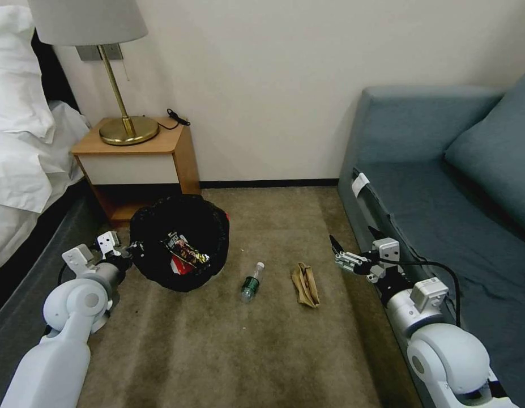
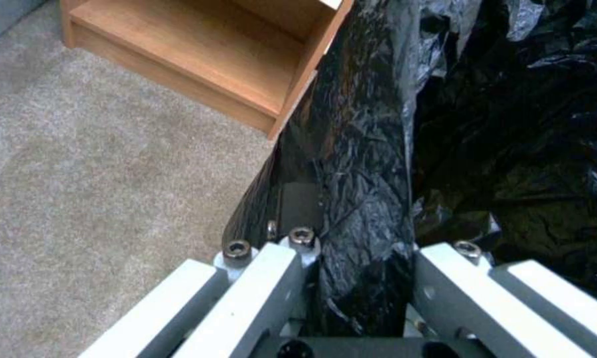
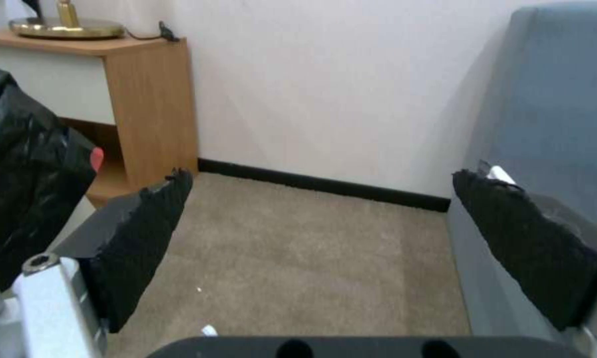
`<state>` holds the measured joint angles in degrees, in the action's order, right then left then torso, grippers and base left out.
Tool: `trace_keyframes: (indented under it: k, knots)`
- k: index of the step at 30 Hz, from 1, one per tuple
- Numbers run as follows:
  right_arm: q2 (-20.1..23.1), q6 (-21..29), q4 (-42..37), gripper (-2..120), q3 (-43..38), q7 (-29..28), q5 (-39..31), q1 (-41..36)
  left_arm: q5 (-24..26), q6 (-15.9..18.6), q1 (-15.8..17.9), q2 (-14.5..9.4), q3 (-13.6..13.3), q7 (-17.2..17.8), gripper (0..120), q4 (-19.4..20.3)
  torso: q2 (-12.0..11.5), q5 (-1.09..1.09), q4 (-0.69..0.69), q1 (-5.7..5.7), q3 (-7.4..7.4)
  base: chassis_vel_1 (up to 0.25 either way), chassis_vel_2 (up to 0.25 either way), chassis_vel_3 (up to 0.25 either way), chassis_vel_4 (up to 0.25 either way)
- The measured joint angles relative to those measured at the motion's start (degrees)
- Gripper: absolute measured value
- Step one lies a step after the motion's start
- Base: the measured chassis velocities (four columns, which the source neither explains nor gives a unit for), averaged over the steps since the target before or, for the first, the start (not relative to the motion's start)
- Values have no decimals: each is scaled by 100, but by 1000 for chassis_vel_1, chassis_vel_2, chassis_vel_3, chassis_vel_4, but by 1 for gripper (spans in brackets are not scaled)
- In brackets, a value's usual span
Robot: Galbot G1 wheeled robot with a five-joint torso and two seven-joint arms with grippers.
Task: Pick up the trash bin, then pick up the garbage on the floor and place it into the trash bin.
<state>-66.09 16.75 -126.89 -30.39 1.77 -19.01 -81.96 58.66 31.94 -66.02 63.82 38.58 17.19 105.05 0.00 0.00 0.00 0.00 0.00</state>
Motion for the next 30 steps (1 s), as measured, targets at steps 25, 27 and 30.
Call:
trace_keyframes:
  k: [25,27,30]
  knots:
    - [1441,-20,996,100,1479,-696,-1478,1673,181,-3,275,-396,-64,41,2,-106,0,2,0,0,0,-1,2,2,-1]
    - [1496,-44,1204,100,1692,-729,-1578,1862,254,-11,363,-452,-67,41,2,-182,0,1,-2,0,0,0,0,0,0]
    - [1535,-280,2100,100,2516,-716,-1649,2467,303,-83,324,-426,-71,-231,2,-512,0,-1,0,0,0,0,0,0,0]
